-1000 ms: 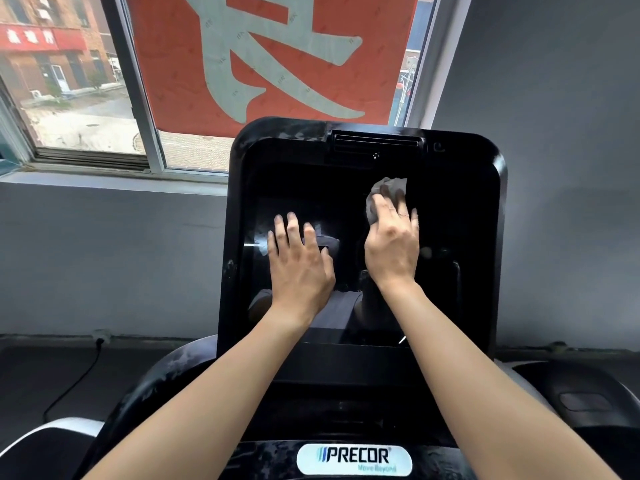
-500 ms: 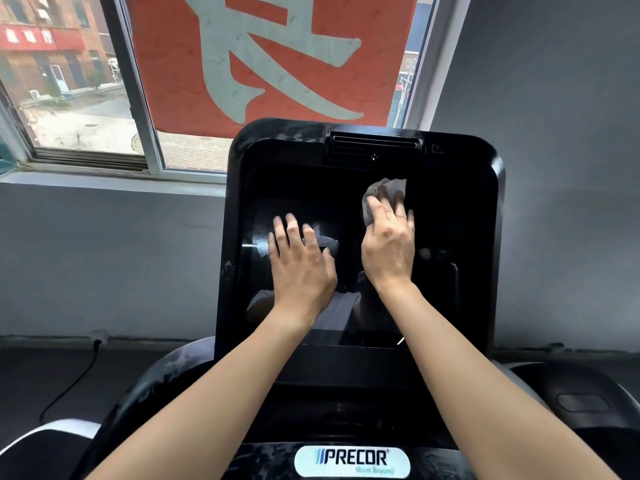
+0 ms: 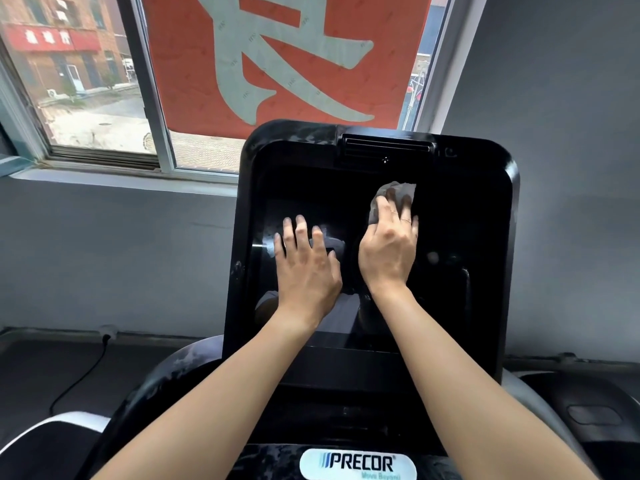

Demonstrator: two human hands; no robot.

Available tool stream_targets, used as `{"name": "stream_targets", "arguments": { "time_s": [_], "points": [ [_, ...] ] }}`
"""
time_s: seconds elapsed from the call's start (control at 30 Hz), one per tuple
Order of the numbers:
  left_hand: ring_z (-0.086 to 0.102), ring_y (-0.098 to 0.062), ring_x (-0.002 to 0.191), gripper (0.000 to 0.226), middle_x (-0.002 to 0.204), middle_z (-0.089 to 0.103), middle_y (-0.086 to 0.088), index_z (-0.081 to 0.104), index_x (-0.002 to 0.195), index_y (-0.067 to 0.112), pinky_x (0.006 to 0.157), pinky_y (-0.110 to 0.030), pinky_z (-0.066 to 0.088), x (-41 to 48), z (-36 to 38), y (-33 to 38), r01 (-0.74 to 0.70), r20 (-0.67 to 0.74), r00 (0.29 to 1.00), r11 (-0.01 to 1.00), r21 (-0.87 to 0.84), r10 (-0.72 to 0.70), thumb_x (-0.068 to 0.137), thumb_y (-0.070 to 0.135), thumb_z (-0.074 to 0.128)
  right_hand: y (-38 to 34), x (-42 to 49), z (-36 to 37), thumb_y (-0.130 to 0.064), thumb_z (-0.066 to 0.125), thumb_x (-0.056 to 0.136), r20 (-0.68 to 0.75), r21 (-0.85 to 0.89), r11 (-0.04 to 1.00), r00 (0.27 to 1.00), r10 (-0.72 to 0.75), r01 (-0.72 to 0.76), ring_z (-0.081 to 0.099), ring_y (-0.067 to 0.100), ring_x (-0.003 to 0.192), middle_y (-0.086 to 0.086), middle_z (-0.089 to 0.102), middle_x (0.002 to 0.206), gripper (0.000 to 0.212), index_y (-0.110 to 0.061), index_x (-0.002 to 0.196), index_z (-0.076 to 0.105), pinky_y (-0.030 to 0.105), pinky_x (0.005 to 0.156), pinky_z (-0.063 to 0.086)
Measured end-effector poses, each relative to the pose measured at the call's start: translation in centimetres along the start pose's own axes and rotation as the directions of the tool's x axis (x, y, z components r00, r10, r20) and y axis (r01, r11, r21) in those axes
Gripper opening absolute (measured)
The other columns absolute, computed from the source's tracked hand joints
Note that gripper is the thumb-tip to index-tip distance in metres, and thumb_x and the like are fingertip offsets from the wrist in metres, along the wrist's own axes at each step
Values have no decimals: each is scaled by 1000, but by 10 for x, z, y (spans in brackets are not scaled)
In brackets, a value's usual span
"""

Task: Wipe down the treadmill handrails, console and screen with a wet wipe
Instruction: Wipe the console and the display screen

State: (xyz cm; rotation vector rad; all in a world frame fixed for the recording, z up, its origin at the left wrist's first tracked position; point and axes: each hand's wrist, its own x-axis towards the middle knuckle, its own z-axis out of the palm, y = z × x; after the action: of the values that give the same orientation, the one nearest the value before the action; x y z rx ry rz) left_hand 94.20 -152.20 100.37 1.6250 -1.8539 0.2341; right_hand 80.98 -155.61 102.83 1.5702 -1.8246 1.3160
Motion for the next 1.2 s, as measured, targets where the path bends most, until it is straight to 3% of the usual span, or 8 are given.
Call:
{"name": "stream_targets", "arguments": {
  "time_s": [0.2, 0.4, 0.5, 0.63, 0.73, 0.83, 1.03, 1.2],
  "points": [
    [17, -39, 155, 55, 162, 30, -22, 46, 147, 6, 126, -56, 17, 0, -2, 0, -2, -10, 1000, 1000, -9, 2, 101, 37, 48, 11, 4, -3, -7, 48, 95, 82, -76, 969, 970, -228, 234, 40, 33, 147, 8, 53, 152, 48, -9, 141, 57, 57, 122, 26],
    [19, -38, 154, 58, 160, 32, -20, 46, 147, 2, 125, -56, 19, -2, -1, 8, -8, -21, 1000, 1000, -8, 8, 100, 37, 49, 43, 4, -14, -6, 42, 92, -22, -77, 997, 1000, -4, 3, 40, 31, 148, 13, 56, 148, 52, -7, 142, 55, 55, 124, 25],
    [18, -36, 155, 57, 161, 32, -16, 45, 147, 4, 126, -55, 19, -3, -1, 17, -44, -12, 999, 999, -16, 44, 101, 36, 48, 37, 4, -15, -1, 48, 92, 9, -40, 999, 1000, 9, -9, 39, 36, 148, 16, 56, 148, 52, -5, 143, 55, 55, 123, 26],
    [16, -33, 157, 54, 163, 32, -12, 46, 148, 7, 126, -54, 18, -1, 0, 30, -132, -8, 991, 991, -32, 132, 101, 33, 48, 40, -3, -21, -10, 45, 99, 192, -28, 949, 933, -304, 315, 38, 33, 149, 7, 51, 154, 48, -10, 146, 54, 52, 124, 24],
    [16, -31, 157, 54, 164, 32, -9, 45, 151, 10, 127, -54, 17, 0, 0, 36, -192, 9, 981, 981, -33, 192, 101, 30, 46, 55, -1, -30, -21, 36, 103, 249, -51, 905, 882, -399, 423, 34, 25, 151, 1, 45, 159, 50, -15, 150, 51, 50, 125, 22],
    [16, -31, 157, 56, 166, 30, -9, 41, 154, 10, 127, -53, 17, -1, 1, 39, -213, 35, 976, 977, -33, 214, 101, 29, 44, 77, 2, -38, -15, 42, 103, 192, -101, 937, 931, -310, 333, 35, 24, 151, 1, 45, 159, 48, -16, 150, 50, 50, 125, 23],
    [14, -34, 157, 57, 166, 28, -13, 38, 155, 8, 127, -53, 16, -2, 2, 45, -193, 65, 979, 981, -8, 193, 102, 31, 41, 82, -6, -41, -10, 48, 101, 11, -113, 990, 996, 88, -86, 34, 33, 151, 10, 43, 159, 49, -9, 150, 49, 54, 123, 27],
    [19, -36, 156, 54, 162, 33, -18, 44, 150, 7, 127, -53, 16, -4, 4, 54, -189, 47, 981, 981, -33, 191, 102, 31, 46, 70, -19, -35, -29, 36, 107, 200, -76, 978, 963, -178, 196, 24, 29, 155, 5, 36, 164, 51, -11, 155, 43, 51, 126, 21]
  ]
}}
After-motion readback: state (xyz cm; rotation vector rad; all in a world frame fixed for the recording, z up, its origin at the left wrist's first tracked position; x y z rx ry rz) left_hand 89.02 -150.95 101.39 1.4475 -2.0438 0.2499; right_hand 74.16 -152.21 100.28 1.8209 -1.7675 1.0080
